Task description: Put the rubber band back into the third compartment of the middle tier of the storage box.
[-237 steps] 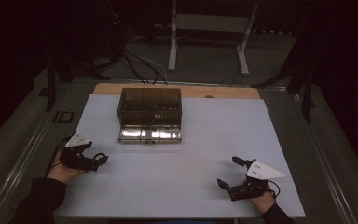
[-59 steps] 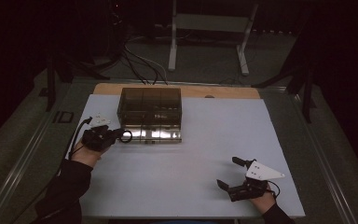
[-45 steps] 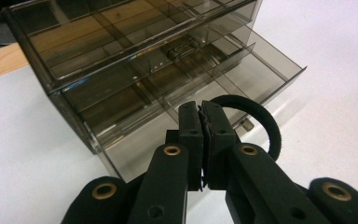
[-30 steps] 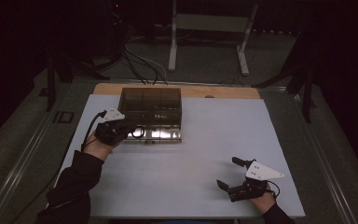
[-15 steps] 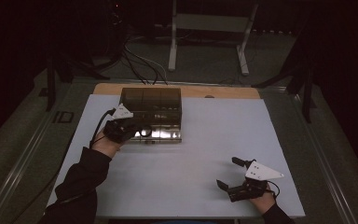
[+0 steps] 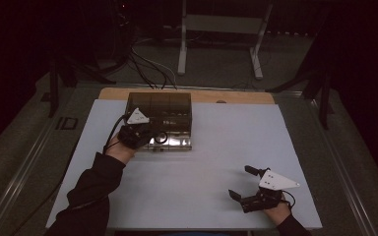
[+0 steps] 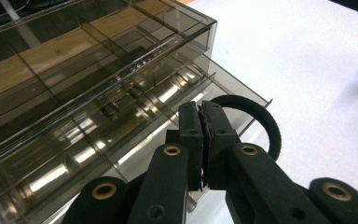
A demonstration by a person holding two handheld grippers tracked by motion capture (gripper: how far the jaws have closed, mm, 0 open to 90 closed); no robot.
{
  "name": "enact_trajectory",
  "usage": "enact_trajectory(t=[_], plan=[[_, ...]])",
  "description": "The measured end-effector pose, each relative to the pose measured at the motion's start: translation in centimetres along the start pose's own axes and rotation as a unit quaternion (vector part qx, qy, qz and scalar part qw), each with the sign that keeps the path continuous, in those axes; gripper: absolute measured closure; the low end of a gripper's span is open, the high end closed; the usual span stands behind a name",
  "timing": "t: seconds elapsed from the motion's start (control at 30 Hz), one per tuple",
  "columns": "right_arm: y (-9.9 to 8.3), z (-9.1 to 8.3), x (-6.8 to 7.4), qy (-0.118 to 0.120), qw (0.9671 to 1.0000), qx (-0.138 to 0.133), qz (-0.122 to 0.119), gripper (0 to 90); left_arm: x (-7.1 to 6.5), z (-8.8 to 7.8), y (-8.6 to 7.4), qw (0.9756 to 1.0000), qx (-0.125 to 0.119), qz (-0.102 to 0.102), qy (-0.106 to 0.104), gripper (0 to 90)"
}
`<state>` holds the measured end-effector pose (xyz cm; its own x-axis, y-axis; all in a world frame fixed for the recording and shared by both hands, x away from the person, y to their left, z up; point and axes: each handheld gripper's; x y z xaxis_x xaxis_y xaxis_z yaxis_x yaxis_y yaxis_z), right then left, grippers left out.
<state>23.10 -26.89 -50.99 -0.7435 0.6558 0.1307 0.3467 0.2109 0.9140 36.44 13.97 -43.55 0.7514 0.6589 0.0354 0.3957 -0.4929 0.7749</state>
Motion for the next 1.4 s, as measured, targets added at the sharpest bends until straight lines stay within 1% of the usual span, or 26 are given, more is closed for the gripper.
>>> enact_trajectory(t=[0.1, 0.17, 0.3, 0.33, 0.37, 0.47, 0.53, 0.57, 0.7, 0.8, 0.83, 0.9, 1.0, 1.07, 1.23, 1.3, 1.4], plan=[[0.0, 0.0, 0.0, 0.000, 1.0000, 0.001, -0.001, 0.0, -0.1, 0.2, 0.1, 1.0000, -0.001, 0.001, -0.002, 89.9], [0.0, 0.0, 0.0, 0.000, 1.0000, 0.001, -0.001, 0.0, -0.2, 0.8, 0.2, 1.0000, -0.001, 0.002, -0.007, 89.8], [0.0, 0.0, 0.0, 0.001, 1.0000, 0.001, -0.001, 0.0, -0.3, 1.3, 0.3, 0.9999, -0.001, 0.000, -0.010, 89.8], [0.0, 0.0, 0.0, 0.001, 1.0000, 0.001, -0.001, 0.0, -0.3, 1.3, 0.3, 0.9999, -0.001, 0.000, -0.010, 89.9], [0.0, 0.0, 0.0, 0.001, 1.0000, 0.002, -0.001, 0.0, -0.4, 1.5, 0.4, 1.0000, 0.004, 0.003, -0.005, 89.8], [0.0, 0.0, 0.0, 0.002, 1.0000, 0.003, 0.000, 0.0, -0.4, 1.8, 0.4, 0.9999, 0.002, -0.001, -0.010, 89.8], [0.0, 0.0, 0.1, 0.002, 1.0000, 0.003, -0.002, 0.0, -0.5, 2.2, 0.4, 1.0000, 0.002, 0.000, -0.009, 89.8], [0.0, 0.0, 0.0, 0.002, 1.0000, 0.002, -0.001, 0.0, -0.5, 2.4, 0.5, 0.9999, 0.001, -0.001, -0.014, 89.8], [0.0, 0.0, 0.0, 0.002, 1.0000, 0.003, -0.001, 0.0, -0.6, 3.0, 0.4, 0.9999, 0.007, 0.001, -0.015, 89.8], [0.0, 0.0, 0.0, 0.002, 1.0000, 0.002, -0.001, 0.0, -0.6, 3.2, 0.4, 0.9996, 0.005, -0.005, -0.026, 89.8], [0.0, 0.0, 0.0, 0.002, 1.0000, 0.002, -0.001, 0.0, -0.7, 3.3, 0.5, 0.9997, 0.006, -0.001, -0.024, 89.8], [0.0, 0.0, 0.0, 0.002, 1.0000, 0.002, -0.001, 0.0, -0.8, 3.4, 0.5, 0.9997, 0.007, 0.001, -0.022, 89.8], [0.0, 0.0, 0.1, 0.003, 1.0000, 0.003, -0.002, 0.0, -0.9, 3.9, 0.5, 0.9997, 0.009, 0.002, -0.024, 89.8], [0.0, 0.0, 0.1, 0.003, 1.0000, 0.002, -0.002, 0.0, -0.9, 4.1, 0.5, 0.9996, 0.009, 0.000, -0.028, 89.8], [0.0, 0.0, 0.1, 0.002, 1.0000, 0.003, -0.003, 0.0, -0.9, 4.8, 0.5, 0.9995, 0.014, -0.001, -0.028, 89.7], [0.0, 0.0, 0.1, 0.003, 1.0000, 0.003, -0.002, 0.0, -0.9, 5.0, 0.5, 0.9994, 0.016, -0.003, -0.031, 89.7], [0.0, 0.0, 0.1, 0.003, 1.0000, 0.003, -0.001, 0.0, -1.1, 5.3, 0.6, 0.9993, 0.019, -0.001, -0.032, 89.7]])
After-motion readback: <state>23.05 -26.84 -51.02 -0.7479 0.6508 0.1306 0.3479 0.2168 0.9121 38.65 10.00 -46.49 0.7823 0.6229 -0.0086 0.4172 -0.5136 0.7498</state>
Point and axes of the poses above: each handheld gripper's, and its own axes: z roughly forward along the jaws, y roughly out of its top, x roughly to its left, and after that the axes turned 6 degrees about z, right-handed
